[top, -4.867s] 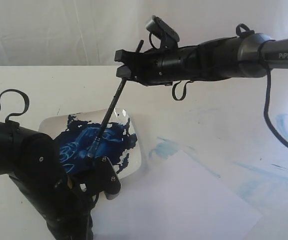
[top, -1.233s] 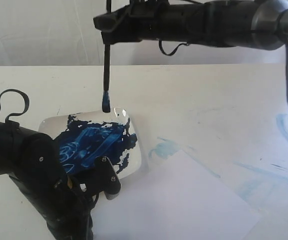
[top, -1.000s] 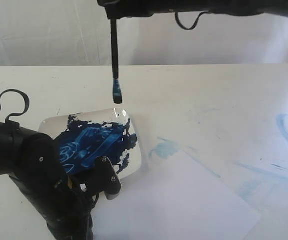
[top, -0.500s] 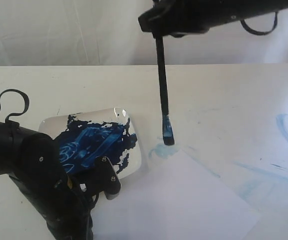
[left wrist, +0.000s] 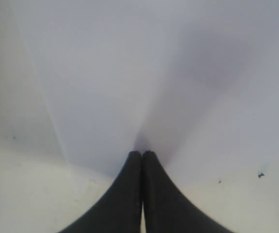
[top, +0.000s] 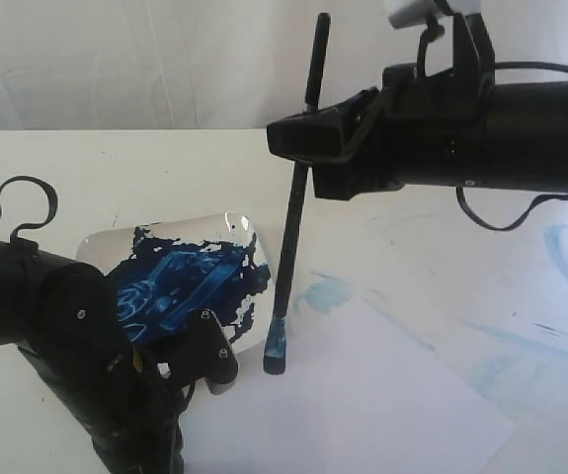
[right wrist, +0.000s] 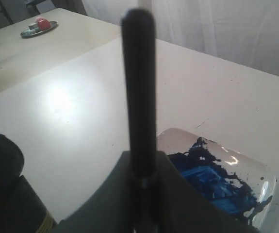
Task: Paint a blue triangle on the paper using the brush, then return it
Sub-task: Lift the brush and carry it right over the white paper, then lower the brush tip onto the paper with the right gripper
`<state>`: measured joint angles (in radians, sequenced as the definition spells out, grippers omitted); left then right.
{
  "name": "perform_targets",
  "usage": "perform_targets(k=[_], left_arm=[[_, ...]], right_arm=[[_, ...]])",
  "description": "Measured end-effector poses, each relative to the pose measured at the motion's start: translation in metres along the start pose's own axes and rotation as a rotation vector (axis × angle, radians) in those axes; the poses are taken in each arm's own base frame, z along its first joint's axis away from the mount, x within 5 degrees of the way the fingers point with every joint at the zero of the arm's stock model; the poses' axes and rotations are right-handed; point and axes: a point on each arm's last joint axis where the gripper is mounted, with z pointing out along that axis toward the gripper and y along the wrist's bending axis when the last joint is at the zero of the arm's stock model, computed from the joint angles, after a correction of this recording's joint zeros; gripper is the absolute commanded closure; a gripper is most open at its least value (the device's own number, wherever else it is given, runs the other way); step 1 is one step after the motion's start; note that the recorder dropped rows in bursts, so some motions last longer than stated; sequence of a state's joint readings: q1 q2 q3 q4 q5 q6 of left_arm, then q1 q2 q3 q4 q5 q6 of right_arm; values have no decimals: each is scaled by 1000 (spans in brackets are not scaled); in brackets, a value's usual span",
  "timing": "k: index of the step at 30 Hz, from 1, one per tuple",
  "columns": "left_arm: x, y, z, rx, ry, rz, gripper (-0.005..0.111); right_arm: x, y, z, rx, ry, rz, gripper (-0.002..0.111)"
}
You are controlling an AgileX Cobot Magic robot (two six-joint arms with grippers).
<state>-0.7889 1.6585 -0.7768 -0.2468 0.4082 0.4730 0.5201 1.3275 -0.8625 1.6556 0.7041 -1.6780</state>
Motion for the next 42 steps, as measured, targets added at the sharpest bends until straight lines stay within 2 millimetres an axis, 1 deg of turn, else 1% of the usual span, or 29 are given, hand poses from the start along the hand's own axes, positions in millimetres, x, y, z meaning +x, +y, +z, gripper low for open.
perform_targets(k=[4,10,13,17,20,22,24,25,27,29,31,32,33,34,37,42], left_arm=[[0,0,0,0,0,0,107],[0,0,0,0,0,0,107],[0,0,0,0,0,0,107],[0,0,0,0,0,0,107],[0,0,0,0,0,0,107],[0,0,0,0,0,0,107],[0,0,0,0,0,0,107],[0,0,0,0,0,0,107],[0,0,0,0,0,0,107],[0,0,0,0,0,0,107],[0,0,0,0,0,0,107],[0,0,0,0,0,0,107],[0,0,0,0,0,0,107],[0,0,0,0,0,0,107],[0,0,0,0,0,0,107],[0,0,0,0,0,0,107]], right_arm=[[10,6,-6,-11,-2,-8,105],[16,24,-27,-7,-29,-49,105],[22,31,-39,22,-35,-67,105],[33,34,-51,83,-28,-81,105],[39,35,-67,145,-55,-81,108],[37,29,-75,189,-80,-74,108],[35,20,-81,220,-100,-59,108],[32,15,-82,209,-111,-49,108],[22,3,-81,125,-139,-33,108],[16,-16,-78,-1,-147,-5,108],[19,-29,-75,-57,-137,-4,108],[21,-32,-74,-65,-130,-16,108],[25,-35,-72,-73,-120,-57,108],[26,-35,-70,-76,-117,-82,108],[30,-27,-62,-129,-111,-160,108],[35,-20,-48,-198,-92,-164,108]])
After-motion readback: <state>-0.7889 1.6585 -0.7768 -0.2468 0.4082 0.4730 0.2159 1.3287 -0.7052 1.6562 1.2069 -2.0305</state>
